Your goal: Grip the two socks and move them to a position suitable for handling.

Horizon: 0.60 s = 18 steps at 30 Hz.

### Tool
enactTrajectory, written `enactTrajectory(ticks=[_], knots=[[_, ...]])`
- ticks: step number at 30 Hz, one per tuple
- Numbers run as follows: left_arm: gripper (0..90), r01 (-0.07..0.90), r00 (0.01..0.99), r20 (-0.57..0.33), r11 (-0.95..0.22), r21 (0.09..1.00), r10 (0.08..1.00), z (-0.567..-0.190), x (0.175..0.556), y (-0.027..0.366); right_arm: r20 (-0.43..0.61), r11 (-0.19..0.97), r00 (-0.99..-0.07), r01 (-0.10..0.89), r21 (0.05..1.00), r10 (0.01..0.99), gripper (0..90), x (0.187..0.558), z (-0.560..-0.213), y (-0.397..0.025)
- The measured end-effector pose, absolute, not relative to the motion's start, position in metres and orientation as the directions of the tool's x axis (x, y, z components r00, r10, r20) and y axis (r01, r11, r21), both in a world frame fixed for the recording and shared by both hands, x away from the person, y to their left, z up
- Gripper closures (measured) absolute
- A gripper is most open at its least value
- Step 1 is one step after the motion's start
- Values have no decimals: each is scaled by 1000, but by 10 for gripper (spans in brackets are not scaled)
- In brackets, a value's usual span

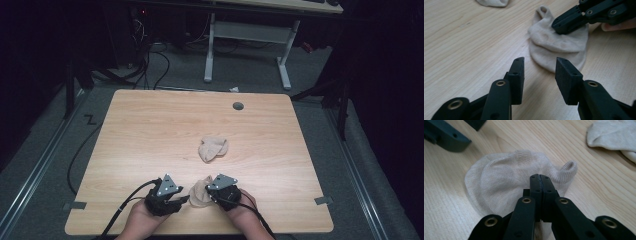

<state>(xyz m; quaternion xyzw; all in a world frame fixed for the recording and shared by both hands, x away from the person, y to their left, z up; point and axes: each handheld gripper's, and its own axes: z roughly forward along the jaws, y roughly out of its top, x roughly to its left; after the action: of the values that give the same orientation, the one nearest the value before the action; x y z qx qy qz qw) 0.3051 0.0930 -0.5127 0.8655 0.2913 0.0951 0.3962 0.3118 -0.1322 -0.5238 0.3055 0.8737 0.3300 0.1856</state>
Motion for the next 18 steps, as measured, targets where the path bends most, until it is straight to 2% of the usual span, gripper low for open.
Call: enactTrajectory(ticks=[12,18], knots=[[747,405,823,-64,-504,763,565,-512,301,87,-127,598,-747,406,691,653,890,311,-524,-127],[754,392,838,-52,-532,751,544,-517,300,81,-117,592,-745,413,692,657,889,311,-524,-127]])
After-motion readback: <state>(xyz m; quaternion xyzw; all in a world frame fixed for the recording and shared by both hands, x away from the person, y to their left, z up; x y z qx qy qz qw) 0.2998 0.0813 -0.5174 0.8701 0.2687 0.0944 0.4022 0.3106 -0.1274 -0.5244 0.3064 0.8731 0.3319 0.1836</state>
